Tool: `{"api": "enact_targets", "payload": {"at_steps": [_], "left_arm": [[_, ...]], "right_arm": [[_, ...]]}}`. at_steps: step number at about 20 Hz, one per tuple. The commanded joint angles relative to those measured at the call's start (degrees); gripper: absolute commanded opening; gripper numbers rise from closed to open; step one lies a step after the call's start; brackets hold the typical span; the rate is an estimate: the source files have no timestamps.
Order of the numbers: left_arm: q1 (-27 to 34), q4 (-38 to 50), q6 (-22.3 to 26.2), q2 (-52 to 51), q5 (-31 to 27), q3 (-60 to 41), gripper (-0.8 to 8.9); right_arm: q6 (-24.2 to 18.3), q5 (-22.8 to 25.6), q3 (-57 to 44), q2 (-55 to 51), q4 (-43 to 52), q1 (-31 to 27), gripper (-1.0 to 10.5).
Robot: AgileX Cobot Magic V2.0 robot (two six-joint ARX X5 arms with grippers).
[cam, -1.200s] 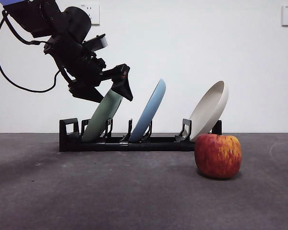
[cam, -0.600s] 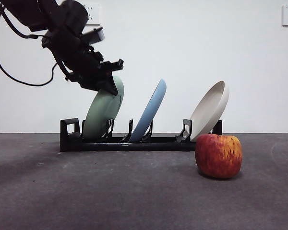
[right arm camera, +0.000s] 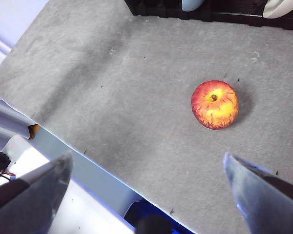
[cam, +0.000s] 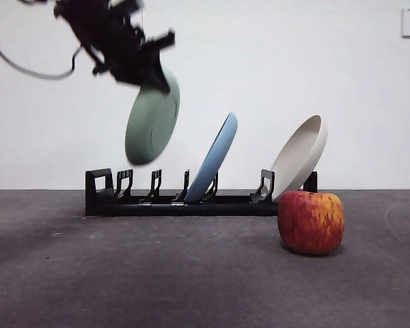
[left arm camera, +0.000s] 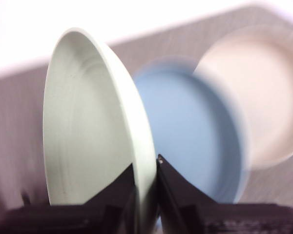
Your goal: Take the green plate from the plate rack,put the plate on the table,take the apple from the table,put the apple in the plate
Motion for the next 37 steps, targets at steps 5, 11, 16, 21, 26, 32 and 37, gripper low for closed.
{"api": "enact_targets", "payload": {"at_steps": [5, 11, 16, 21, 26, 32, 37], "left_arm": [[-1.7, -11.3, 6.3, -10.6, -1.0, 0.1, -0.08], [-12.2, -28.5, 16.5, -23.7, -14.3, 0.1, -0.06], [-23.0, -37.8, 18.3, -24.6, -23.9, -2.8, -0.05], [-33.4, -28.4, 18.0, -24.6, -33.8, -19.6, -0.05], [-39.3, -11.5, 20.3, -22.7, -39.9, -37.1, -0.06], [-42.3, 3.6, 25.7, -18.2, -42.6, -46.9, -0.05], [-44.5, 9.2, 27.3, -10.2, -43.3, -47.3, -0.06]], "right_arm": [[0.1, -0.1, 0.0, 0.0, 0.1, 0.2, 6.5], [0.1, -0.1, 0.0, 0.0, 0.1, 0.2, 6.5], [0.1, -0.1, 0.0, -0.1, 0.1, 0.2, 6.5], [0.1, -0.1, 0.0, -0.1, 0.1, 0.2, 6.5], [0.1, -0.1, 0.0, -0.1, 0.1, 0.2, 6.5], [0.1, -0.1, 0.0, 0.0, 0.1, 0.2, 6.5], [0.1, -0.1, 0.0, 0.0, 0.1, 0.2, 6.5]]}}
